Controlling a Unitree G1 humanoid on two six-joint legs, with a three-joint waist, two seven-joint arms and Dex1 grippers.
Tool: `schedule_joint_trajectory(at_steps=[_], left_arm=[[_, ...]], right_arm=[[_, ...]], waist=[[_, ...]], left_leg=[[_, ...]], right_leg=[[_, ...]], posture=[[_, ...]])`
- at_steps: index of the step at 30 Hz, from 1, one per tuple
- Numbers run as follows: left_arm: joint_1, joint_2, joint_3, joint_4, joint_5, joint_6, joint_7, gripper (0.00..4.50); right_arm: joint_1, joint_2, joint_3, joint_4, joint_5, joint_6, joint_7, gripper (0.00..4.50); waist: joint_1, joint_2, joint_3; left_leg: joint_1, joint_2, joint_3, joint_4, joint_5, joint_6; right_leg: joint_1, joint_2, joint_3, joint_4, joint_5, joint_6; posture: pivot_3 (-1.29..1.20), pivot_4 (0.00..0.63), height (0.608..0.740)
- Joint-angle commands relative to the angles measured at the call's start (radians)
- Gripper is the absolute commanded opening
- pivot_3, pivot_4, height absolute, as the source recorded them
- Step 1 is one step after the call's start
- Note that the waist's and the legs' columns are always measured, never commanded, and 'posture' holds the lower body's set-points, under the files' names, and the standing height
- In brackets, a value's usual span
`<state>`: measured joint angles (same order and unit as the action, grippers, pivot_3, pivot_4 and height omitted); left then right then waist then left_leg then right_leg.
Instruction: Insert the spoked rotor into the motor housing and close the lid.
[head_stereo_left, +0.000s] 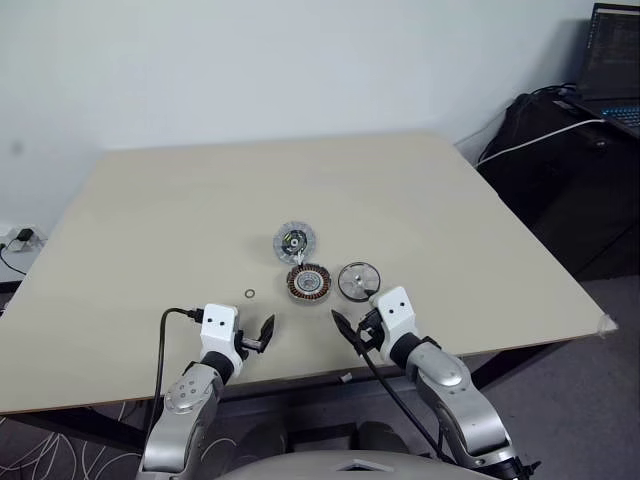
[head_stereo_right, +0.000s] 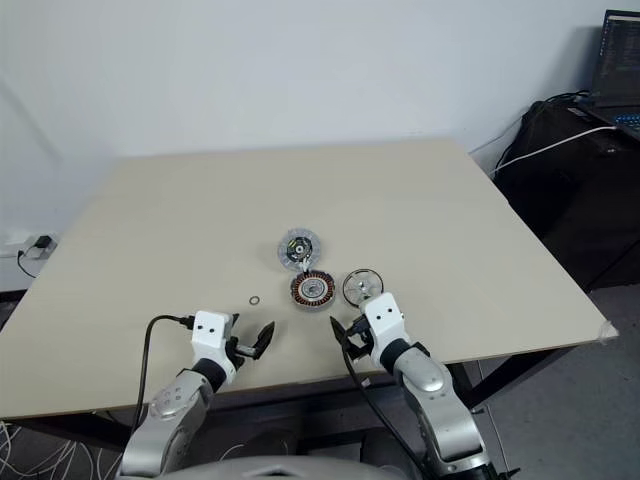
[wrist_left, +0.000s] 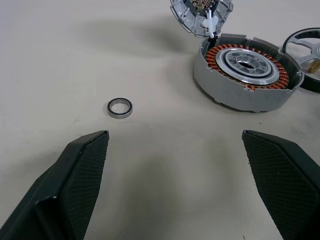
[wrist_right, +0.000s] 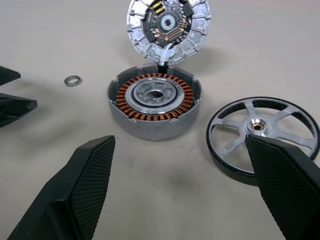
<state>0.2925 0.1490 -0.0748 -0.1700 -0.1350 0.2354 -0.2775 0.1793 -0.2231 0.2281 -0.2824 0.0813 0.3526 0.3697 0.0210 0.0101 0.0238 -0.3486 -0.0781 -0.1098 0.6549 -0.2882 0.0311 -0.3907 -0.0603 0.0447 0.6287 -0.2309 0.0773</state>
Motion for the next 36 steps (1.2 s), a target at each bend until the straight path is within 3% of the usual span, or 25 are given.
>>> schedule_joint_trajectory(at_steps=[1,14,21,36], left_arm=[[-0.018,-0.004,0.010,-0.045,-0.009,-0.009,0.005,4.50],[-0.022,-0.008,0.008,-0.041,0.002,-0.010,0.007,4.50],[-0.142,0.004,0.001,0.066,0.136,0.022,0.129,4.50],[-0.343,-0.030,0.001,0.259,0.137,0.126,0.138,4.50]], right_arm=[[-0.014,0.006,-0.010,-0.020,0.018,-0.014,0.008,4.48],[-0.018,0.011,-0.010,-0.017,0.017,-0.010,0.003,4.48],[-0.029,0.021,-0.007,-0.011,0.015,-0.009,0.000,4.48],[-0.022,0.040,-0.015,-0.024,0.021,-0.019,-0.006,4.48]], waist=[[0.000,0.000,0.000],[0.000,0.000,0.000],[0.005,-0.001,0.000],[0.006,-0.001,0.001]], left_leg=[[0.000,0.000,0.000,0.000,0.000,0.000],[0.000,0.000,0.000,0.000,0.000,0.000],[0.000,0.000,0.000,0.000,0.001,-0.001],[0.000,0.000,-0.001,0.000,0.001,0.001]], right_leg=[[0.000,0.000,0.000,0.000,0.000,0.000],[0.000,0.000,0.000,0.000,0.000,0.000],[0.000,0.001,0.000,0.000,0.001,0.002],[-0.001,0.001,0.000,0.000,0.003,0.004]], posture=[[0.00,0.000,0.740],[0.00,0.000,0.740],[0.00,0.000,0.740],[0.00,0.000,0.740]])
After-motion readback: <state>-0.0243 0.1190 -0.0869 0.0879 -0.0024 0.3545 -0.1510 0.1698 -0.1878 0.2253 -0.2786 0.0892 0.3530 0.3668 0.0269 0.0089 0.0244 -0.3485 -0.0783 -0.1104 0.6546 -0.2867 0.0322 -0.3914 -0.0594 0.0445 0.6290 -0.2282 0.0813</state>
